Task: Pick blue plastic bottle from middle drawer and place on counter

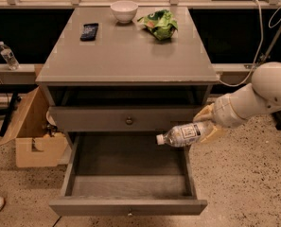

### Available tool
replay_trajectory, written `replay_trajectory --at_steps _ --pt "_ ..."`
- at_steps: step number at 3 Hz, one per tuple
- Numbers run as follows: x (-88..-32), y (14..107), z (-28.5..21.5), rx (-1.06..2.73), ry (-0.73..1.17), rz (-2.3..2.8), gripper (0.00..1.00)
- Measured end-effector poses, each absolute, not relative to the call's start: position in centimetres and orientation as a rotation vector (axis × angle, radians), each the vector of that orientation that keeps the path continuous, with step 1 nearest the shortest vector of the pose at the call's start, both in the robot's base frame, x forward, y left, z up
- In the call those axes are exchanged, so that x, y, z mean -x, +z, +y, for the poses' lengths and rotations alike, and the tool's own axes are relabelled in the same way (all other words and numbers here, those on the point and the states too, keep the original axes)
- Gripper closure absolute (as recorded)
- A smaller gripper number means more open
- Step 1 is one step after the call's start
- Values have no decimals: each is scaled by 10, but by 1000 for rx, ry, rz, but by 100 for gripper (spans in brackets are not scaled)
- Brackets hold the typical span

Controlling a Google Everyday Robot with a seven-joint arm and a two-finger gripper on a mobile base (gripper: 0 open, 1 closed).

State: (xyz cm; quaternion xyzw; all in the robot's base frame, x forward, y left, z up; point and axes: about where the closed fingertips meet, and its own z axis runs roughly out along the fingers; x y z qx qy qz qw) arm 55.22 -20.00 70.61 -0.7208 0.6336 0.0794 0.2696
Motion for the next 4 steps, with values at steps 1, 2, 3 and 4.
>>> replay_trajectory --at_steps 1,2,3,4 --pt "-558 735 -202 1922 210 1643 100" --pt "-571 790 -207 1926 148 1598 100" --pt "-593 843 -211 1893 106 1622 100" --pt "-612 881 -211 1841 83 1680 100"
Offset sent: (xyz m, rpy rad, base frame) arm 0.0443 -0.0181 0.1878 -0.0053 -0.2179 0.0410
